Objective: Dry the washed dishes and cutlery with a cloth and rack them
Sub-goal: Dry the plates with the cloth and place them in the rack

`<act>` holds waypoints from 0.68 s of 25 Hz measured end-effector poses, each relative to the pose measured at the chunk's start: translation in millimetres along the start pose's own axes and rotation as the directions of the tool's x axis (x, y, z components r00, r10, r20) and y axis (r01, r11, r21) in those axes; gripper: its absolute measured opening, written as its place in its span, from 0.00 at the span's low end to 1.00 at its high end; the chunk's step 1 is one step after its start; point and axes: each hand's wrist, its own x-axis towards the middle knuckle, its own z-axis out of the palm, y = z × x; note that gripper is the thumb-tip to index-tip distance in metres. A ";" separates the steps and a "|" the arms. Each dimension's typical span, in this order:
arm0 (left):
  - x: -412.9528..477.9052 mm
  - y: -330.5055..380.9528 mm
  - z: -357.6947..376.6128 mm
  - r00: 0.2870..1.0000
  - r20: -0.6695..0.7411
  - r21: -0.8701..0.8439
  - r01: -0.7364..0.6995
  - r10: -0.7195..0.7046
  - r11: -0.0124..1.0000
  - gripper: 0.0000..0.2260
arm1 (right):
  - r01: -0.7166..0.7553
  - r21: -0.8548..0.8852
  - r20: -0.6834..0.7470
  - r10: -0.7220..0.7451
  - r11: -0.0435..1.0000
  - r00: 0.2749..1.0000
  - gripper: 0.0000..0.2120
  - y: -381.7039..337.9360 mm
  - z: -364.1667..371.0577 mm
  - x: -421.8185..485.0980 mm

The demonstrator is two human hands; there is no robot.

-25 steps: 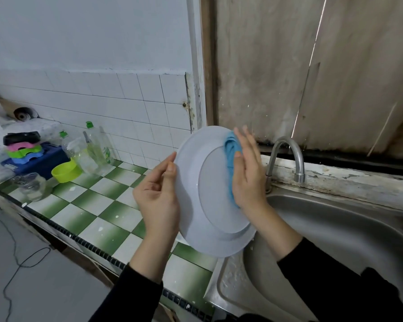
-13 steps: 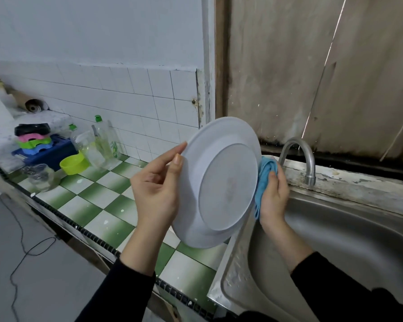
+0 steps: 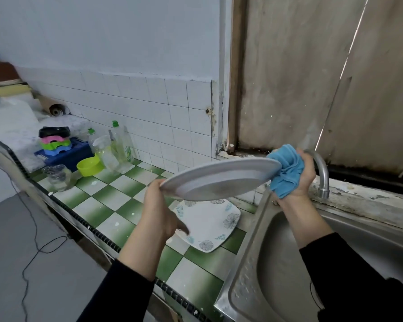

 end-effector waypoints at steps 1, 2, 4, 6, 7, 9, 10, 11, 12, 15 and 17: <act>2.4 2.9 -4.7 0.995 0.086 -0.055 0.053 -0.049 0.997 0.10 | -0.046 -0.073 0.044 0.049 0.996 0.998 0.14 -3.8 -4.6 2.4; 4.1 4.8 -9.1 0.988 0.143 -0.122 0.068 -0.050 0.990 0.13 | -0.106 -0.191 0.072 0.121 0.976 0.990 0.12 -8.6 -8.2 3.2; 6.6 6.7 -14.7 0.988 0.151 -0.231 0.015 0.020 0.973 0.19 | -0.149 -0.565 0.092 0.242 0.812 0.966 0.08 -12.7 -14.7 3.0; 8.6 6.6 -19.5 0.984 0.120 -0.240 -0.101 0.133 0.966 0.22 | 0.032 -0.894 0.167 0.265 0.448 0.950 0.05 -9.5 -16.4 -1.4; 9.9 5.4 -20.7 0.976 0.114 -0.207 -0.159 0.185 0.965 0.22 | 0.169 -0.951 0.240 0.274 0.258 0.931 0.07 -3.5 -18.4 -3.0; 8.7 -2.2 -20.9 0.951 0.135 -0.098 -0.267 0.279 0.959 0.19 | 0.323 -0.947 0.312 0.262 0.003 0.913 0.12 9.4 -16.8 -8.4; 7.9 -6.6 -19.2 0.933 0.150 -0.055 -0.323 0.328 0.945 0.19 | 0.335 -0.941 0.315 0.254 -0.039 0.914 0.15 20.1 -11.9 -13.7; 6.9 -10.2 -16.2 0.912 0.161 -0.025 -0.378 0.377 0.926 0.18 | 0.342 -0.939 0.323 0.263 -0.029 0.909 0.17 31.4 -6.7 -20.1; 6.2 -12.7 -13.0 0.890 0.170 0.000 -0.429 0.423 0.903 0.18 | 0.358 -0.934 0.339 0.314 -0.003 0.887 0.19 43.3 0.6 -32.2; 7.3 -15.8 -10.8 0.823 0.179 0.015 -0.550 0.539 0.835 0.16 | 0.566 -0.811 0.561 0.473 0.149 0.679 0.22 71.9 8.3 -83.2; 8.4 -10.1 -17.7 0.807 0.149 -0.020 -0.575 0.571 0.818 0.16 | 0.733 -0.636 0.737 0.469 0.239 0.487 0.24 72.2 -9.1 -104.7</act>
